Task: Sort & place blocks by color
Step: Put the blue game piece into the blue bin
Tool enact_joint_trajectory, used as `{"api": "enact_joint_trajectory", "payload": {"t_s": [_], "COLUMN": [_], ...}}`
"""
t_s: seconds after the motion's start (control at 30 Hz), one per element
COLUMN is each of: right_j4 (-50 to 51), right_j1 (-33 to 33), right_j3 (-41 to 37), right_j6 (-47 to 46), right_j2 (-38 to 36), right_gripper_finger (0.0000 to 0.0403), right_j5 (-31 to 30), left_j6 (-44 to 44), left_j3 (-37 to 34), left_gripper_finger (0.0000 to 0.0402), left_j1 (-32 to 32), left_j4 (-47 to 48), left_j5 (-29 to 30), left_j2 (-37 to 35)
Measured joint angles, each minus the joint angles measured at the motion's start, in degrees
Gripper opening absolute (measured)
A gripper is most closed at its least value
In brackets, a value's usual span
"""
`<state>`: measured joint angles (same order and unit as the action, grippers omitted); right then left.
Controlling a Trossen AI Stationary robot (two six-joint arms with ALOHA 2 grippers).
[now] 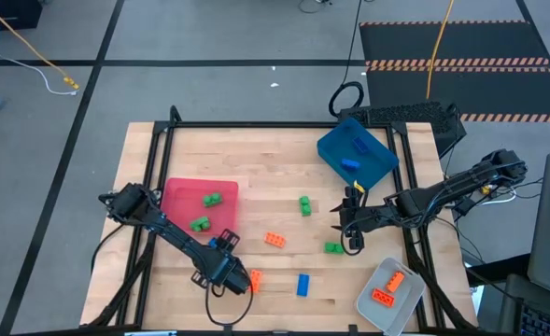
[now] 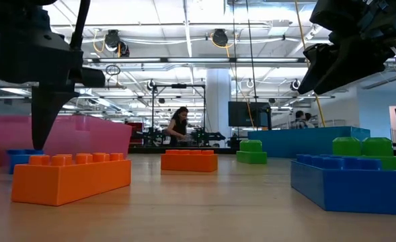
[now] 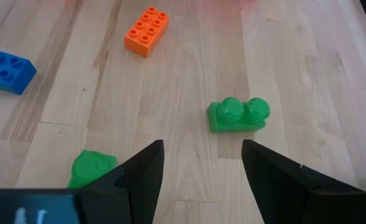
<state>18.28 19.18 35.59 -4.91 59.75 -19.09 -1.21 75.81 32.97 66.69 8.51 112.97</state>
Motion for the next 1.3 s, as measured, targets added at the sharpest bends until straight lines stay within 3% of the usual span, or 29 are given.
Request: {"api": "enact_joint_trajectory", "payload": {"t_s": [0.83,1.3], "right_j4": [0.0,0.0], "right_j1": [0.0,0.0], "right_j3": [0.0,0.0], "right_j6": [-0.2,-0.6], "right_j2": [0.0,0.0], "right_gripper_finger": [0.0210,0.0210], "right_j5": [0.0,2.9], "left_j6": [0.1,1.8], "left_j3": [0.0,-1.5], "left_gripper_finger": [0.0243,0.0243], "left_j1": [0.0,-0.2], "left_j4": [-0.6,-0.2], "left_j5": [0.7,2.5], "left_j2": [0.1,0.1]}}
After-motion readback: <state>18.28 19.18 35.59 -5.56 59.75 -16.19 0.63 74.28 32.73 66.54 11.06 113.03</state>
